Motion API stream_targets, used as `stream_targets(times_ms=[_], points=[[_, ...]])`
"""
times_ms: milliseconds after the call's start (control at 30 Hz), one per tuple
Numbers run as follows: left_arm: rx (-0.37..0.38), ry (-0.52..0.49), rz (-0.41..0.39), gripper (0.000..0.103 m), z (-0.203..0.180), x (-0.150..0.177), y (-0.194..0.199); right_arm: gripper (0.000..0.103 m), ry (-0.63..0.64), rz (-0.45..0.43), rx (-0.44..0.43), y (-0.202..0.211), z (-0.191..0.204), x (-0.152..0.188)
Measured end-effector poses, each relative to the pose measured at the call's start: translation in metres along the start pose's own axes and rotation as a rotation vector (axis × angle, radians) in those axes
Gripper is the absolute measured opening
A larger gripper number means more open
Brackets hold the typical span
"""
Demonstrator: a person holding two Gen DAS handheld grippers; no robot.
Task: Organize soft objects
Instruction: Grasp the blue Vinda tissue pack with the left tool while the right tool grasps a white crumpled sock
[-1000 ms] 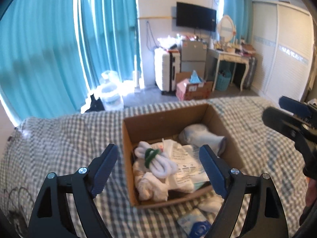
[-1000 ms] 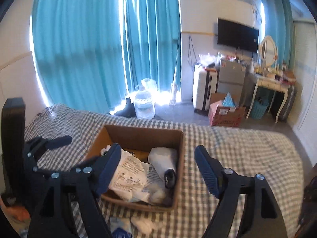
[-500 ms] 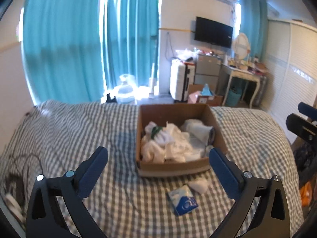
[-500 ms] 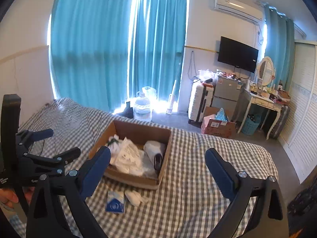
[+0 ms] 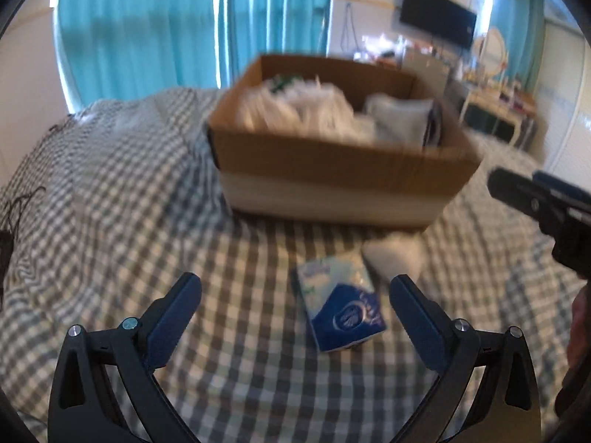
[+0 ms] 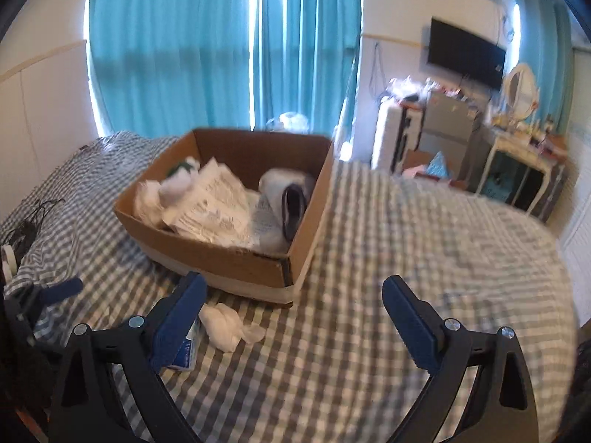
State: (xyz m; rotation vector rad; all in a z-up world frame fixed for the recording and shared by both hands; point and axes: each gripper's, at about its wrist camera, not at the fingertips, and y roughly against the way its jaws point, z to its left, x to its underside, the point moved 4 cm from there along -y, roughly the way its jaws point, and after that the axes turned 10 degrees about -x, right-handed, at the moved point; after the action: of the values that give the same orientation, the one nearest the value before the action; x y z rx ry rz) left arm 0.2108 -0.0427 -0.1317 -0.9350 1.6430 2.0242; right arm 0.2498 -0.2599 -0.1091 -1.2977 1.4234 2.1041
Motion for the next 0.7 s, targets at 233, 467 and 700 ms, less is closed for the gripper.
stream_targets(times_ms=[233, 467, 700], points=[[0.058, -0.024, 0.086, 0.089, -0.026, 0.022, -0.040, 0.097, 0.018, 0.096, -0.010, -0.039, -0.012, 0.031], [0.170, -0.014, 0.090, 0.054, -0.007, 0.020, -0.031, 0.096, 0.044, 0.124, -0.020, -0.051, 0.005, 0.041], [0.168, -0.021, 0.051, 0.053, 0.034, 0.028, -0.005, 0.086, 0.078, 0.198, -0.048, -0.075, 0.032, 0.052]])
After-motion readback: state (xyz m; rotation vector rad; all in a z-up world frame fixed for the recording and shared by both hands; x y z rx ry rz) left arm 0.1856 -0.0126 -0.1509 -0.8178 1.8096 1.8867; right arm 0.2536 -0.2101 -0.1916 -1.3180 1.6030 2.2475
